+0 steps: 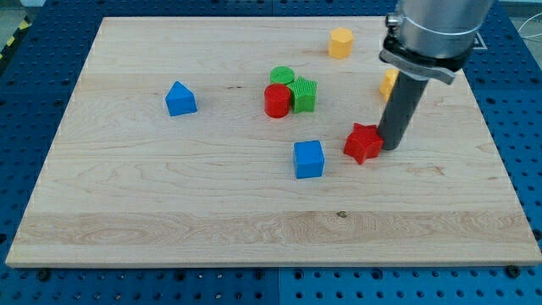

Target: Slide the red star below the green star

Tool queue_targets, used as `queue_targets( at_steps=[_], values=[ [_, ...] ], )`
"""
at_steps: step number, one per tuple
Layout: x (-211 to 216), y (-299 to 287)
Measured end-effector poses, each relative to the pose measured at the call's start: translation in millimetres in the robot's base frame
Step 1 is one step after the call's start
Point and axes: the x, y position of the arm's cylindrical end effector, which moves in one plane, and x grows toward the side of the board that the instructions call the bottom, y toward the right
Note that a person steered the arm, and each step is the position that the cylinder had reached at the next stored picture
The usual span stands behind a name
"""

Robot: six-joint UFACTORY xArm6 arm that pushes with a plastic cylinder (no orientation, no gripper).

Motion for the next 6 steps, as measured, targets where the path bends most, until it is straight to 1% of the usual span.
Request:
queue_targets(
  at_steps=[1, 3, 4, 6],
  values=[
    [1, 14],
    [50, 20],
    [42, 9],
    [-3, -32]
  ],
)
